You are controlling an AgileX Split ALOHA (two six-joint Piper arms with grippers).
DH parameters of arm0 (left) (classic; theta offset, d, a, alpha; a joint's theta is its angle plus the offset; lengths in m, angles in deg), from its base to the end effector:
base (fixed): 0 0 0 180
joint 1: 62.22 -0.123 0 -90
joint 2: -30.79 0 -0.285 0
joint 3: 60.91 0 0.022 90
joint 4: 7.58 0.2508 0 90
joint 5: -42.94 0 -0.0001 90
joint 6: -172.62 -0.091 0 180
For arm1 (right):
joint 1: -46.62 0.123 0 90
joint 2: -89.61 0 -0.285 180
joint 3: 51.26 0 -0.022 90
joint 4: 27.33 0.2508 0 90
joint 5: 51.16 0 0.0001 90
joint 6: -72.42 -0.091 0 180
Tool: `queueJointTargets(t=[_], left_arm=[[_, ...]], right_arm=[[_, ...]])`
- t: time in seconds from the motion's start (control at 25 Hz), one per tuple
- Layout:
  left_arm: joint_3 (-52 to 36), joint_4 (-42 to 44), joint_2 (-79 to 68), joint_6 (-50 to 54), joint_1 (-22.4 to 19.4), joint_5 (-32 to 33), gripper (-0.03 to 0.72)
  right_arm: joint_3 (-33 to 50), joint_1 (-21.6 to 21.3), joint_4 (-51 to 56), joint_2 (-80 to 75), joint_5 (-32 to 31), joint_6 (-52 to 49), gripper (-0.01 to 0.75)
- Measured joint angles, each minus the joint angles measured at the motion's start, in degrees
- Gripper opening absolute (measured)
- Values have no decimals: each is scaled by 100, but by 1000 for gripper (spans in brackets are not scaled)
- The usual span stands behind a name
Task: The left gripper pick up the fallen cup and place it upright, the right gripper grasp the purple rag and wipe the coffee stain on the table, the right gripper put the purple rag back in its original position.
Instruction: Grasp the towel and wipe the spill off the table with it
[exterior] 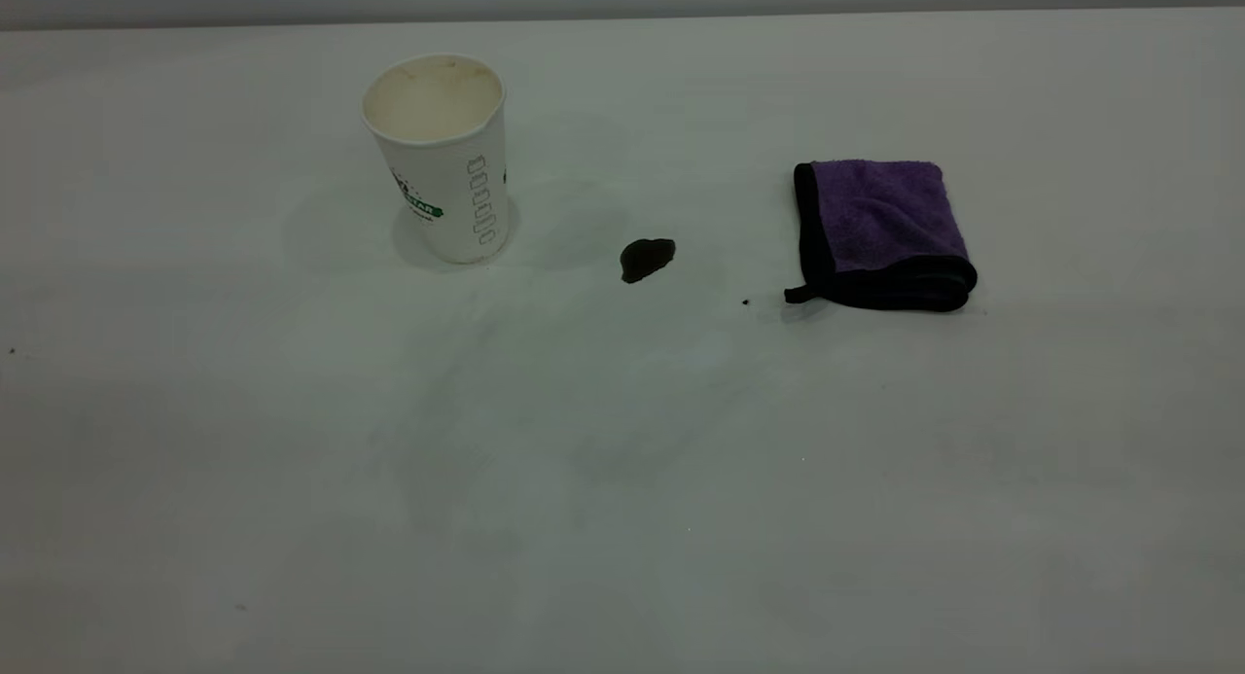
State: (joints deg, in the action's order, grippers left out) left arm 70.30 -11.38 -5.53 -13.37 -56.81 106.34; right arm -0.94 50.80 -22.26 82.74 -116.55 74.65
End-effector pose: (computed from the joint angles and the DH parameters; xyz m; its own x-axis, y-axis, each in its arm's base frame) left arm 0.0650 -0.0116 0.2576 -0.8368 0.1542 -0.5254 0.1880 0.9821 -0.0113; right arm -0.0081 0.0067 0.2627 -0.5355 -0.0411 -0.8435 -0.1413 0.9891 0.0415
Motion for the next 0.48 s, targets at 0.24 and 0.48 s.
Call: queueJointTargets(t=[0.24, 0.48], left_arm=[[0, -6, 510, 45, 0, -1, 482], [0, -52, 1333, 89, 0, 4, 482]], right_arm=[[0, 0, 0, 0, 0, -6, 426], [0, 0, 0, 0, 0, -6, 426]])
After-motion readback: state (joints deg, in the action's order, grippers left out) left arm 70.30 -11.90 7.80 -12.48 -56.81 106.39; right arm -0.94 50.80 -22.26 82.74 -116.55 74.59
